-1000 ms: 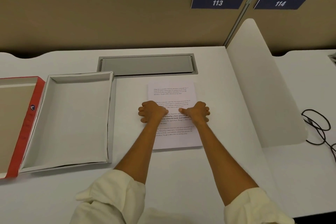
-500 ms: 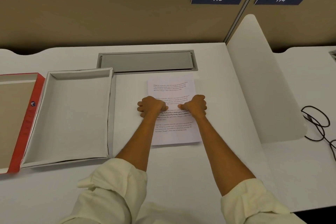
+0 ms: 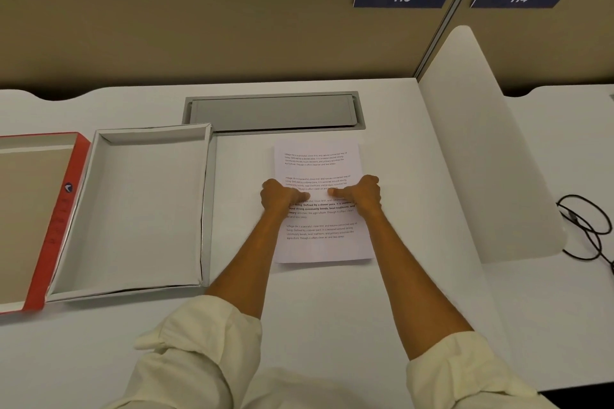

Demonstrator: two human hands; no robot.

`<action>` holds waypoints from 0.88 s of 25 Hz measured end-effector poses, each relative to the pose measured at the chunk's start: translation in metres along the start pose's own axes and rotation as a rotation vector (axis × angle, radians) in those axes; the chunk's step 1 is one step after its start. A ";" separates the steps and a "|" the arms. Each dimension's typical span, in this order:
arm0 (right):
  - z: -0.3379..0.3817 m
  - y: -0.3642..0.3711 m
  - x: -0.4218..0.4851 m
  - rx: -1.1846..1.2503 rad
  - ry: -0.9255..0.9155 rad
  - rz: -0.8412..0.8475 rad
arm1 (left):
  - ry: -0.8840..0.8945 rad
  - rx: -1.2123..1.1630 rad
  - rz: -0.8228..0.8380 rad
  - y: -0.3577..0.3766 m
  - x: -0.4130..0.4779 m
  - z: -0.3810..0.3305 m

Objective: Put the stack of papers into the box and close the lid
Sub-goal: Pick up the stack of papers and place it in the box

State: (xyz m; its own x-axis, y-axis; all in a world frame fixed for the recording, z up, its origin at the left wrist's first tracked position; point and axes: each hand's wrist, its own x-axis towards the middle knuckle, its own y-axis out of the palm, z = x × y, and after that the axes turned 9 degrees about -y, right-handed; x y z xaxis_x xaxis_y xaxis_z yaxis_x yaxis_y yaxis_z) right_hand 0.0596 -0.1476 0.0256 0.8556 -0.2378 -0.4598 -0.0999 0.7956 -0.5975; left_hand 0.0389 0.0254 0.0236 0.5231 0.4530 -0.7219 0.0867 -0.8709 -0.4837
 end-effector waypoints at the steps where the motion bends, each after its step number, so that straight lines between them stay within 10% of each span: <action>1: 0.000 0.001 0.001 0.007 0.004 0.006 | -0.002 -0.018 0.005 -0.001 0.000 0.002; 12: 0.016 -0.009 -0.017 0.075 -0.115 -0.071 | 0.133 -0.123 -0.012 -0.015 -0.021 -0.005; 22: 0.028 -0.033 -0.067 0.568 -0.621 -0.269 | 0.657 -0.575 -0.049 -0.029 -0.075 0.005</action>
State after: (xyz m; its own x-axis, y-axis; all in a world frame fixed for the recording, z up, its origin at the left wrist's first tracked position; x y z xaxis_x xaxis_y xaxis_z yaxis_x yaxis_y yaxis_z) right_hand 0.0204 -0.1426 0.0949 0.9517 -0.2428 0.1880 0.2709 0.9521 -0.1417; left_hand -0.0068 0.0178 0.0897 0.8749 0.4455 -0.1900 0.4438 -0.8945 -0.0540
